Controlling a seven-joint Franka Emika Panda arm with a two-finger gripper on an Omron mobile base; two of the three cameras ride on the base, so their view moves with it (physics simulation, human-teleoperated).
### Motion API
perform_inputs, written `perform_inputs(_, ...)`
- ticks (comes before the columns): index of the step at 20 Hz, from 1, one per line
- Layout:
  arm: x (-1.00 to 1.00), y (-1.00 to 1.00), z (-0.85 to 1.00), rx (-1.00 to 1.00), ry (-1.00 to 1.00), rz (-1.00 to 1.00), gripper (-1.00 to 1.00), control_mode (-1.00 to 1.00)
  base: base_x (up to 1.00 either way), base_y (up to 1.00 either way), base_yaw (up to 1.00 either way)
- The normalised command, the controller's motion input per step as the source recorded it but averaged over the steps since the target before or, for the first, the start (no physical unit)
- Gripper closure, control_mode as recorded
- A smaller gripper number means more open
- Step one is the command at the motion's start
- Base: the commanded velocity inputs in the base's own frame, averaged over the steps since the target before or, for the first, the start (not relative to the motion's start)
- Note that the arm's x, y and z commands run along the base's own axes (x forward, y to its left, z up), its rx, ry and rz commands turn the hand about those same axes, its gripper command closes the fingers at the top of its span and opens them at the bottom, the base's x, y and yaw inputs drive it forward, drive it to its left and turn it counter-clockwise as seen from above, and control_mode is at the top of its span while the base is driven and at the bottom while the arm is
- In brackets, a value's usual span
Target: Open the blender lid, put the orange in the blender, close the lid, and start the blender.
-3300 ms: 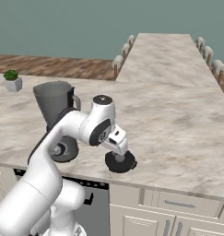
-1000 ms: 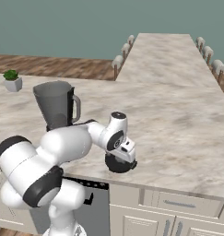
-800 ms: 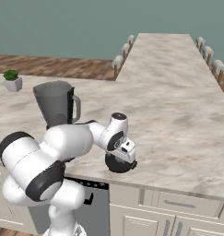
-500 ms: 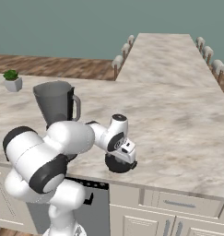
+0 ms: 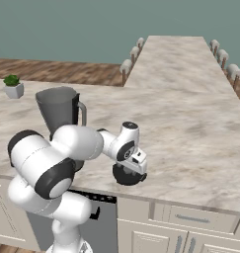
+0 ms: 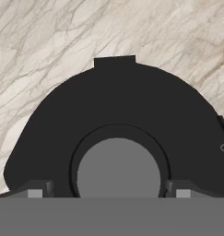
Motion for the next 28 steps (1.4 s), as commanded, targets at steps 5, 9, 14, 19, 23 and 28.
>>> perform_inputs(5,0.02,-0.01,-0.28,0.00,0.00,0.00,-1.00,-1.00,0.00,0.00,0.00)
perform_inputs(9,0.00,0.14,-0.54,-0.01,0.02,0.00,1.00,-1.00,0.00,0.00,0.00)
perform_inputs(14,0.00,0.21,-0.37,-0.05,0.09,0.01,1.00,-1.00,0.00,0.00,0.00)
perform_inputs(19,0.00,0.14,-0.12,-0.03,0.06,0.00,1.00,-1.00,0.00,0.00,0.00)
perform_inputs(23,-0.23,-0.05,0.40,0.00,0.00,0.00,1.00,-1.00,0.00,0.00,0.00)
perform_inputs(28,-0.40,-0.07,0.97,0.00,-0.03,0.00,1.00,-1.00,0.00,0.00,0.00)
